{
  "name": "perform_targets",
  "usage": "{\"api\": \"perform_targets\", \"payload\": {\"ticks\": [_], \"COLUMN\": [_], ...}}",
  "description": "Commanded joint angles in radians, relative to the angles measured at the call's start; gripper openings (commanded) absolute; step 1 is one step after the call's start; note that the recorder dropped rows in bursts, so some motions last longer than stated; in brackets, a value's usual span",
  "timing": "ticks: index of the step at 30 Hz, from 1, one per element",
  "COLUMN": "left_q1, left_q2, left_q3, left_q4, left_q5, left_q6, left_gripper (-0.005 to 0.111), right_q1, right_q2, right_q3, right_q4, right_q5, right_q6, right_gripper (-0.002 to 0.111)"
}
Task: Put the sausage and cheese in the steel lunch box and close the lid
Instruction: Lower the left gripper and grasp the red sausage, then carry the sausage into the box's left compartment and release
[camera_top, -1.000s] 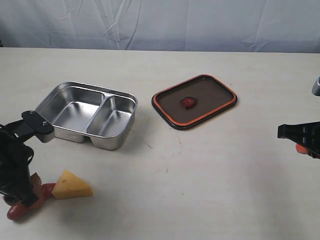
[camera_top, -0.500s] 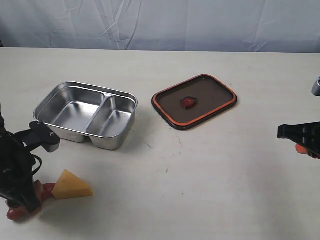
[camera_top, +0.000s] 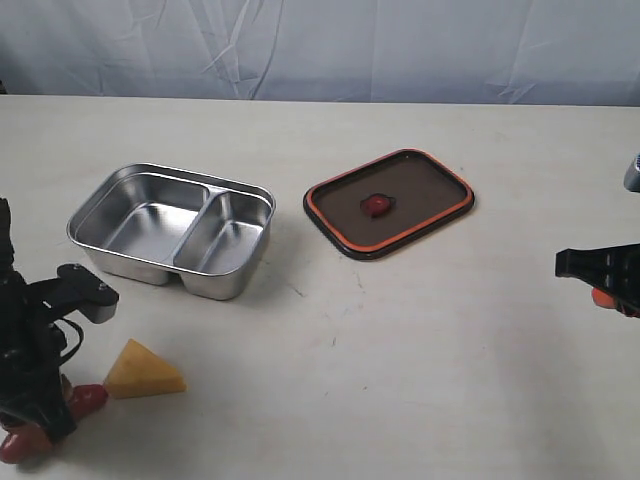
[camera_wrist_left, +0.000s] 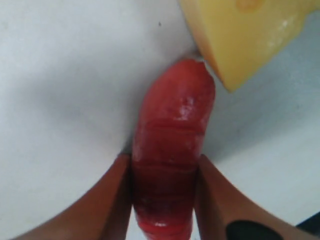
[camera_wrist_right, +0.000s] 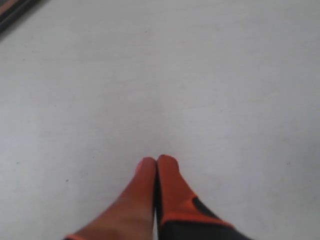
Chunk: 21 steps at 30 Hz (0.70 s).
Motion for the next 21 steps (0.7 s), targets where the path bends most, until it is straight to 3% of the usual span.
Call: {"api": "perform_targets", "payload": {"ticks": [1,9,12,15,19,21], "left_q1": [-0.005,-0.005,-0.005,-0.005,-0.005,-0.003], "left_q2": [-0.014,-0.139,-0.207,-0.246,-0.22,-0.176], "left_q3": [-0.036,-0.125,-0.168,-0.217,-0.281,-0.321], "left_q4": [0.06,0.071,0.071,0.055,0.01,0.008], "left_q5": [0.1,0.16,0.078,-0.089,-0.282,-0.3], "left_q6": [-0.082,-0.101,-0.101,-0.101,-0.096,-0.096], "left_gripper": [0.0,0.0,0.0,0.0,0.0,0.0], "right_q1": [0.002,0.002,0.002,0.002,0.002,0.002], "right_q2": [-0.009,-0.009,-0.009,-0.009,-0.009,-0.007], "right_q3": [0.005,0.005,0.005,0.005,0.005,0.005], "right_q4": [-0.003,-0.001,-0.001,-0.001,0.001,0.004], "right_q5": [-0.007,-0.009,-0.009,-0.009,-0.011,-0.011], "right_q6": [-0.006,-0.006,-0.006,-0.006,-0.006,-0.006], "right_gripper": [-0.001,-0.001,-0.001,-0.001,-0.001,-0.001]}}
